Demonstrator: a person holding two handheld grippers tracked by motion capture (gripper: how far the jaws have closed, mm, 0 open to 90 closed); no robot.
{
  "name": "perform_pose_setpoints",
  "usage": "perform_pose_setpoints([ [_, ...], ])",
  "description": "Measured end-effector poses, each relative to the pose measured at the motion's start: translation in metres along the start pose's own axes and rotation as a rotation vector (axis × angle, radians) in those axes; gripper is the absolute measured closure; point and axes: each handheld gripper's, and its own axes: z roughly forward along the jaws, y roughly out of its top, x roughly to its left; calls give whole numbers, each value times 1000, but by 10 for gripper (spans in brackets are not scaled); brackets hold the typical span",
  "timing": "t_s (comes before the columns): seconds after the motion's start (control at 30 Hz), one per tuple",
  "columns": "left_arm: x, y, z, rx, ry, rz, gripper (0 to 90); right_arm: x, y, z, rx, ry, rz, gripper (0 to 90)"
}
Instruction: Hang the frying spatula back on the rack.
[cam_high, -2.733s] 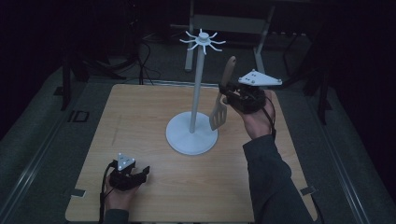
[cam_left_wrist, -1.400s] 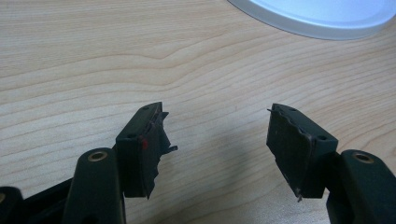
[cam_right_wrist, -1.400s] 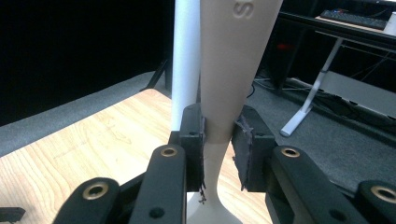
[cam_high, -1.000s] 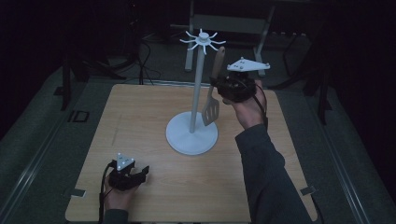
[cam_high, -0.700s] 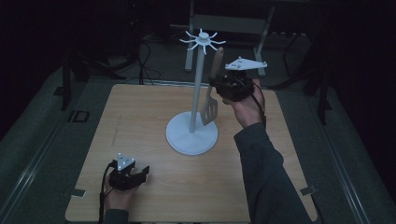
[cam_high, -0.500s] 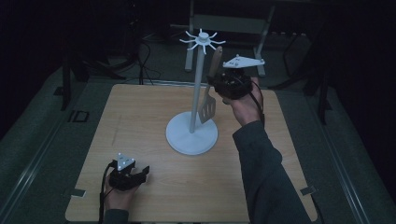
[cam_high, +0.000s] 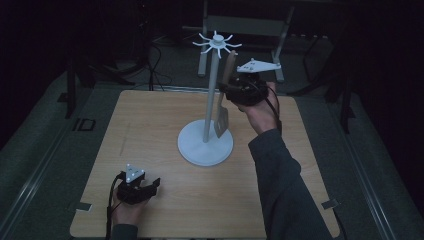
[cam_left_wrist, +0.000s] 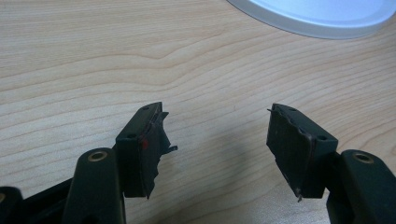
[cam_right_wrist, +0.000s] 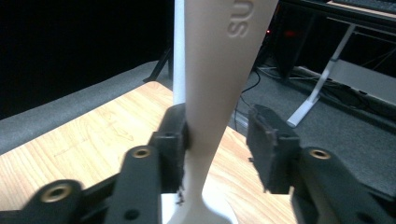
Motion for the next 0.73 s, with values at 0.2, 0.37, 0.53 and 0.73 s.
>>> perform_pose_setpoints([
  [0.2,0,0,0,1,1,-1,371,1,-6,-6,-3,-32,-22,337],
  [0.37,0,0,0,1,1,0,372,0,-13,-11,9,-57,-17,223],
  [0.53,1,0,0,0,1,-1,372,-2,-26,-18,18,-70,-4,186],
  [0.73,0,0,0,1,4,4,371,-6,-58,-25,65,-75,-21,185],
])
